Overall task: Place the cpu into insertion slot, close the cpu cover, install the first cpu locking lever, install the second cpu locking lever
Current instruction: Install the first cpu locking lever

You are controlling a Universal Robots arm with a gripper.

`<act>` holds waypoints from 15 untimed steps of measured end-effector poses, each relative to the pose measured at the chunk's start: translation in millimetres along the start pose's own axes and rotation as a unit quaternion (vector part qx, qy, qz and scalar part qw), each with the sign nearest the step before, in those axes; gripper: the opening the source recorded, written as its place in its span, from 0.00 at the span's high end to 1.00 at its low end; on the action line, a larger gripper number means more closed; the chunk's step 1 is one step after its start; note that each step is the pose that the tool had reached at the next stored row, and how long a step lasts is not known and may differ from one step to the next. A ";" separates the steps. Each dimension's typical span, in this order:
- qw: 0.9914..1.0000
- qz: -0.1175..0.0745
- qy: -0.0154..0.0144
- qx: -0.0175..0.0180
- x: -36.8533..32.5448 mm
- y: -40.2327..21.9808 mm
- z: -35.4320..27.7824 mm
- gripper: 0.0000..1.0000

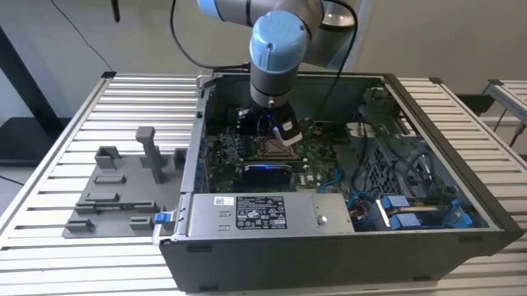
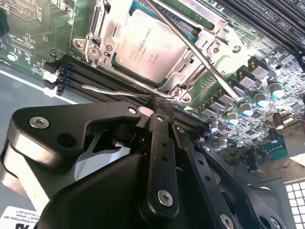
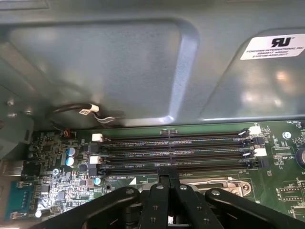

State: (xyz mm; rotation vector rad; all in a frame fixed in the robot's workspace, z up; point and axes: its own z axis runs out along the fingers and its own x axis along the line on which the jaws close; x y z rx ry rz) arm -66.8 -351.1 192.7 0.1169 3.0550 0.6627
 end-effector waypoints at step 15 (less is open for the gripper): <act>1.000 0.000 0.000 0.000 -10.5 0.1 3.8 0.89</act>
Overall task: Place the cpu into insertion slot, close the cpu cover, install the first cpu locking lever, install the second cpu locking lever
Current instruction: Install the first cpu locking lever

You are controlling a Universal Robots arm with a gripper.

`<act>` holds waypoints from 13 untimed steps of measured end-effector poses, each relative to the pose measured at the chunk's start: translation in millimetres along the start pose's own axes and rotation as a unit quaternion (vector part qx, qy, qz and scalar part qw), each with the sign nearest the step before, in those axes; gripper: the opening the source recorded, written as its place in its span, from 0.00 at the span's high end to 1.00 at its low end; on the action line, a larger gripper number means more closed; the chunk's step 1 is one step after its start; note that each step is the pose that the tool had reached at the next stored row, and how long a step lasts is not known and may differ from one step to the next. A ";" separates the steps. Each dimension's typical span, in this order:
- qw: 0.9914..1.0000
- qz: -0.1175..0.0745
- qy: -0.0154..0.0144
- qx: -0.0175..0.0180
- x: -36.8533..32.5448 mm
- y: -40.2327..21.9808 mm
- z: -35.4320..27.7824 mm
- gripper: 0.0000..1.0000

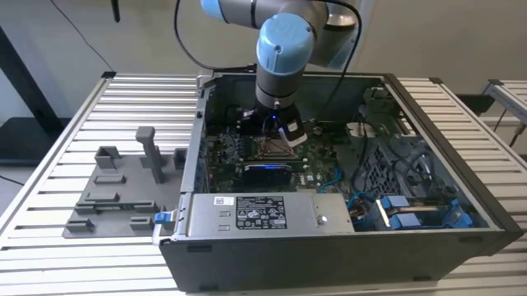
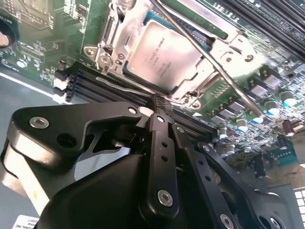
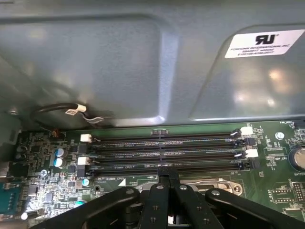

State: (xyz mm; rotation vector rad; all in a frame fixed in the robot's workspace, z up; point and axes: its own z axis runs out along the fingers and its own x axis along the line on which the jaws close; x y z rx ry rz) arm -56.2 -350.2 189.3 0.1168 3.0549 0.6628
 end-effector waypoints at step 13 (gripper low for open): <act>1.000 0.000 0.000 0.000 -11.0 0.7 3.3 0.89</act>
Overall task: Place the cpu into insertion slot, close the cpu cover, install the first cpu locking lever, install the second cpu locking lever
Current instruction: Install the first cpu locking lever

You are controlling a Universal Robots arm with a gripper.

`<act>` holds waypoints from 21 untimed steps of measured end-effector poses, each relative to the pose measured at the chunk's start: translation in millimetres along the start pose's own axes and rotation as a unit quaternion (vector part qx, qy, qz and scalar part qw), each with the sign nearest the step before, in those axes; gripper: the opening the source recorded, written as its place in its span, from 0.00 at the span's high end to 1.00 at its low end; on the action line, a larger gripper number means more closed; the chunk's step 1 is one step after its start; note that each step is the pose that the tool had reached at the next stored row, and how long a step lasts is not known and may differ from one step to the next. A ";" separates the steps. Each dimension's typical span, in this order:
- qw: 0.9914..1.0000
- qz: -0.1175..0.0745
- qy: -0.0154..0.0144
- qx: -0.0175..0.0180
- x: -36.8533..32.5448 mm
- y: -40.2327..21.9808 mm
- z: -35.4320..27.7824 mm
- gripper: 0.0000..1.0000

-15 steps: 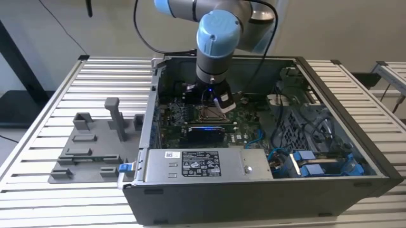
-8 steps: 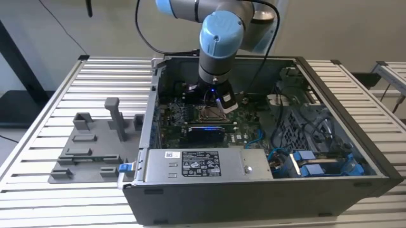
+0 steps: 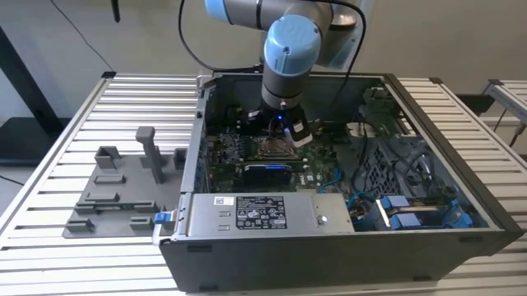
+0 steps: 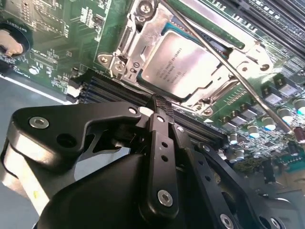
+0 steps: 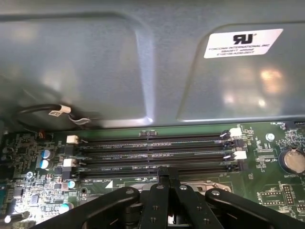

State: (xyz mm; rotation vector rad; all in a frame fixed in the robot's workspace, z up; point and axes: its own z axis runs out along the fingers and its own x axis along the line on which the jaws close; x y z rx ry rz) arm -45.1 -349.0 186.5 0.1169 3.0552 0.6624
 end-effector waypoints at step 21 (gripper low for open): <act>1.000 0.000 0.000 -0.005 -7.2 0.5 2.5 0.89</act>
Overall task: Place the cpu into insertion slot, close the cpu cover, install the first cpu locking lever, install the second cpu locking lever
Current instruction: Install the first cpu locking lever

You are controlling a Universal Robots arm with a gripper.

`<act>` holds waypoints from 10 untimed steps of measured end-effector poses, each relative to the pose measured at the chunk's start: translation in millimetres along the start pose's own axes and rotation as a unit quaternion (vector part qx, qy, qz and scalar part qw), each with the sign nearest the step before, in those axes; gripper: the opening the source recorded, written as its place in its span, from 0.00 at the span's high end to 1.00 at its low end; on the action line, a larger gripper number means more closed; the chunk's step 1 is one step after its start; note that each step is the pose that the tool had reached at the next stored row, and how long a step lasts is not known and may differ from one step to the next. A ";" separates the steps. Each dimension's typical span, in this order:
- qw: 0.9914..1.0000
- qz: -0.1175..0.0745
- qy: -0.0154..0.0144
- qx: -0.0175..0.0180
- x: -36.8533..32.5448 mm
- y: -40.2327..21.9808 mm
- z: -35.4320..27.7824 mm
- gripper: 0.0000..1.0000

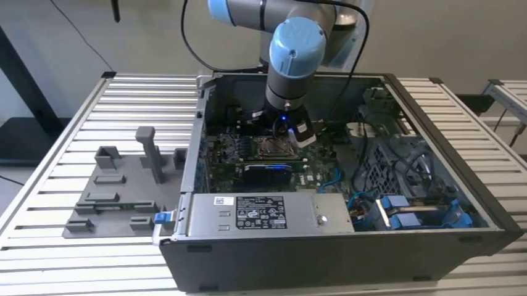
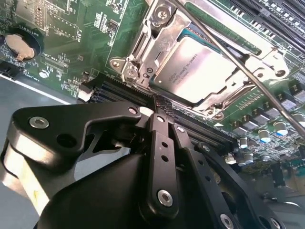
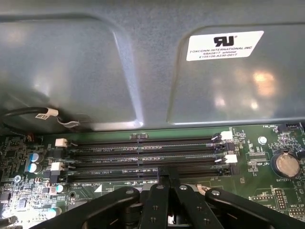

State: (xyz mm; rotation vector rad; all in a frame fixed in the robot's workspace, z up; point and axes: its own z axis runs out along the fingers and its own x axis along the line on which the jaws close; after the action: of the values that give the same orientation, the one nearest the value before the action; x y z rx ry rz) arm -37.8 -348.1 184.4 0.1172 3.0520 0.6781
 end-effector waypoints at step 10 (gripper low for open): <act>1.000 0.001 0.002 -0.002 0.0 5.3 -11.3 0.89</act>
State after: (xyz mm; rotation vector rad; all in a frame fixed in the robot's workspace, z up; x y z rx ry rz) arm -37.8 -348.0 196.9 0.1184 3.0540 0.6846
